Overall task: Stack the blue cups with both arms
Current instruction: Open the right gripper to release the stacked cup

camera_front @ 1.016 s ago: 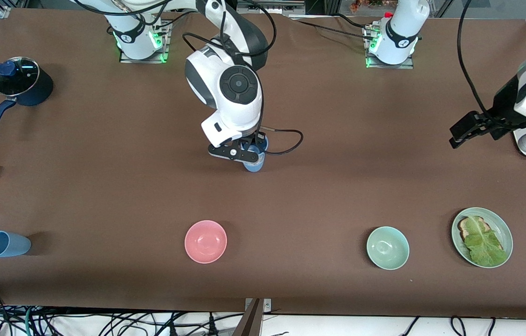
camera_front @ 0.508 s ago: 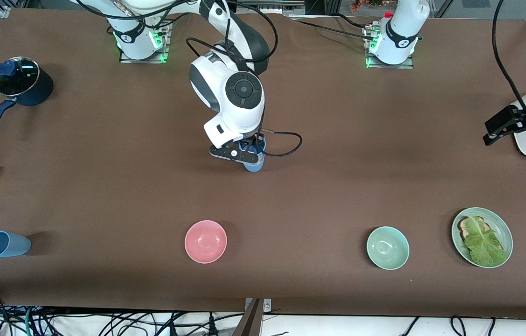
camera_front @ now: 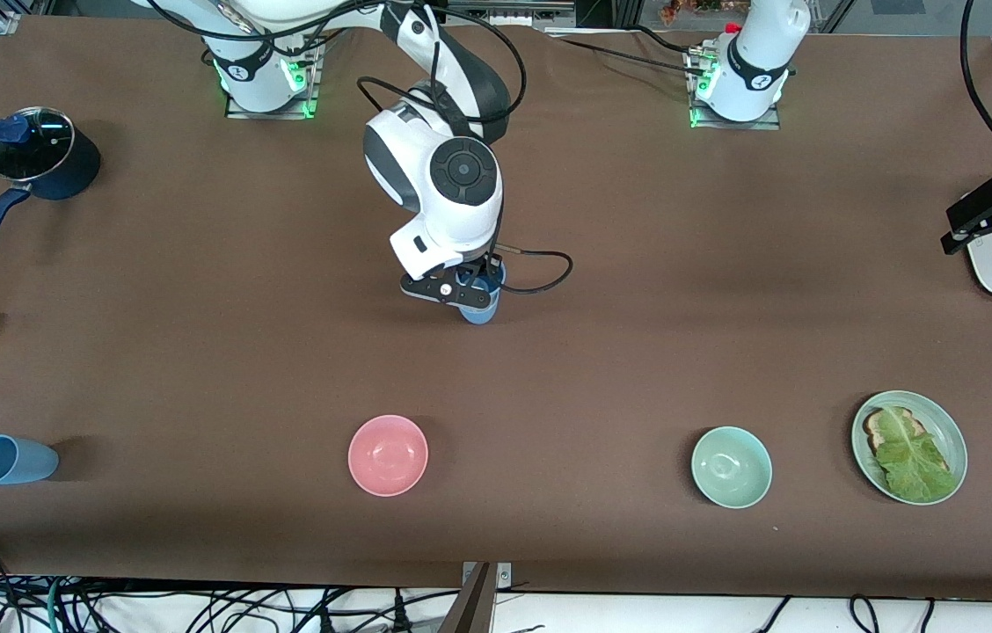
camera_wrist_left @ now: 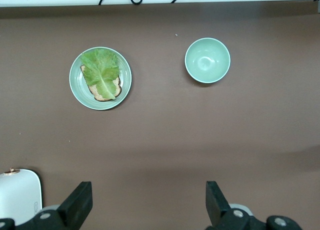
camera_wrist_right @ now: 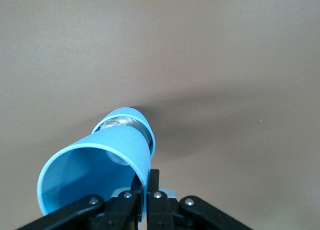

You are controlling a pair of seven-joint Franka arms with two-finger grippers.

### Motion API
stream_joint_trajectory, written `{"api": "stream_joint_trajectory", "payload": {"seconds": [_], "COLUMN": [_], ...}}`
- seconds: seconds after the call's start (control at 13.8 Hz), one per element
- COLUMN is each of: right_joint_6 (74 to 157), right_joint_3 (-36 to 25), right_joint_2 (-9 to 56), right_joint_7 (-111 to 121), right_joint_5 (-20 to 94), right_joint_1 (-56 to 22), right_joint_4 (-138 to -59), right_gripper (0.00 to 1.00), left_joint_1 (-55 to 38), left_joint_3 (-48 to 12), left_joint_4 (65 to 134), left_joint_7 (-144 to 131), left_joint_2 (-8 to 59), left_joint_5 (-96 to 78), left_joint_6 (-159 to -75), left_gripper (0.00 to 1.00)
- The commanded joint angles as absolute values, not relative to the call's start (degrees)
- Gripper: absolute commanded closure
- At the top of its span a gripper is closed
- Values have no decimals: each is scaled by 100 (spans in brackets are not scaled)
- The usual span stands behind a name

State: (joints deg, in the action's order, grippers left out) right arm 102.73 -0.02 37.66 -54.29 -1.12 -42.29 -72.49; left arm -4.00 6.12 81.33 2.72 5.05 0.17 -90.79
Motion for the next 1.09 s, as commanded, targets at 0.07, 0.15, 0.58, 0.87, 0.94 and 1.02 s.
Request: {"api": "stream_joint_trajectory", "payload": {"seconds": [0.07, 0.15, 0.58, 0.87, 0.94, 1.02], "right_joint_6": [10397, 10441, 10547, 10538, 10538, 10538], "right_joint_3": [-53, -53, -62, -70, -88, -114], "right_joint_2": [3674, 3683, 3683, 3674, 3656, 3630], "right_joint_7": [-5563, -5563, -5563, -5555, -5485, -5423], "right_joint_5": [-298, -360, -343, -316, -316, -308], "right_joint_1": [-4298, -4298, -4263, -4228, -4219, -4123], "right_joint_4": [-7392, -7392, -7392, -7365, -7348, -7330], "right_gripper": [100, 100, 81, 44, 33, 21], "left_joint_1": [-404, -404, -509, -712, -712, -712], "left_joint_3": [615, 615, 607, 571, 571, 571], "left_joint_4": [8647, 8779, 8974, 8965, 8965, 8965], "left_joint_7": [422, 413, 413, 413, 413, 413], "left_joint_2": [177, 71, -237, -308, -308, -299], "left_joint_5": [9, -96, -158, -158, -158, -167], "left_joint_6": [-9097, -9097, -8756, -8428, -8437, -8437], "left_gripper": [0, 0, 0, 0, 0, 0]}}
